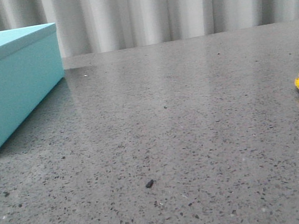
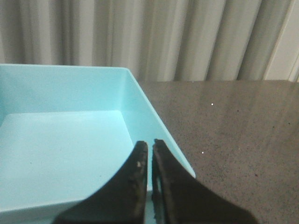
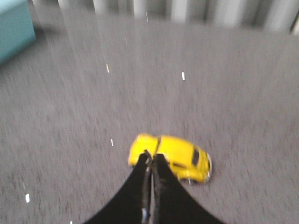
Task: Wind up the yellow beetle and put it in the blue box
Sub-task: 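Move the right gripper above the yellow toy beetle car, then lower the right gripper onto the roof of the yellow car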
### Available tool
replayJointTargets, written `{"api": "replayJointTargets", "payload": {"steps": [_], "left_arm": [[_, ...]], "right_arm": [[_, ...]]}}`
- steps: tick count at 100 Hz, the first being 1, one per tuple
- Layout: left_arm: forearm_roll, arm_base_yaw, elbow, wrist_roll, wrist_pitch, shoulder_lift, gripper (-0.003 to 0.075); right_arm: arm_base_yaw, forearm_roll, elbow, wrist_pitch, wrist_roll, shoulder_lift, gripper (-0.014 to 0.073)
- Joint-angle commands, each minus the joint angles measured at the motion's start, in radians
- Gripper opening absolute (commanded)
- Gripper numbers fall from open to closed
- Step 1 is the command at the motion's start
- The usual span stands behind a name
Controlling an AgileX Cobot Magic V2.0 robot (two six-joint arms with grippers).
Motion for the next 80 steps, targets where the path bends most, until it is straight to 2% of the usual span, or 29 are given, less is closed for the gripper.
{"api": "replayJointTargets", "payload": {"steps": [1, 7, 18, 38, 55, 80], "left_arm": [[-0.004, -0.002, -0.041, 0.012, -0.047, 0.037, -0.0021], [-0.004, -0.015, -0.041, 0.053, -0.047, 0.037, -0.0021], [-0.004, -0.045, -0.041, 0.125, -0.042, 0.037, -0.0021], [-0.004, -0.107, -0.041, 0.127, -0.019, 0.037, -0.0021], [-0.004, -0.147, -0.041, 0.127, -0.019, 0.037, -0.0021], [-0.006, -0.165, -0.041, 0.127, -0.015, 0.037, -0.0021]], "right_arm": [[-0.003, -0.036, -0.122, 0.109, -0.014, 0.107, -0.0072], [-0.003, -0.038, -0.177, 0.201, -0.012, 0.175, -0.0072], [-0.003, -0.038, -0.276, 0.27, 0.061, 0.272, -0.0072], [-0.003, -0.038, -0.44, 0.437, 0.093, 0.504, -0.0072], [-0.003, -0.038, -0.506, 0.453, 0.104, 0.672, -0.0072], [-0.003, -0.038, -0.508, 0.44, 0.104, 0.842, -0.0072]]}}
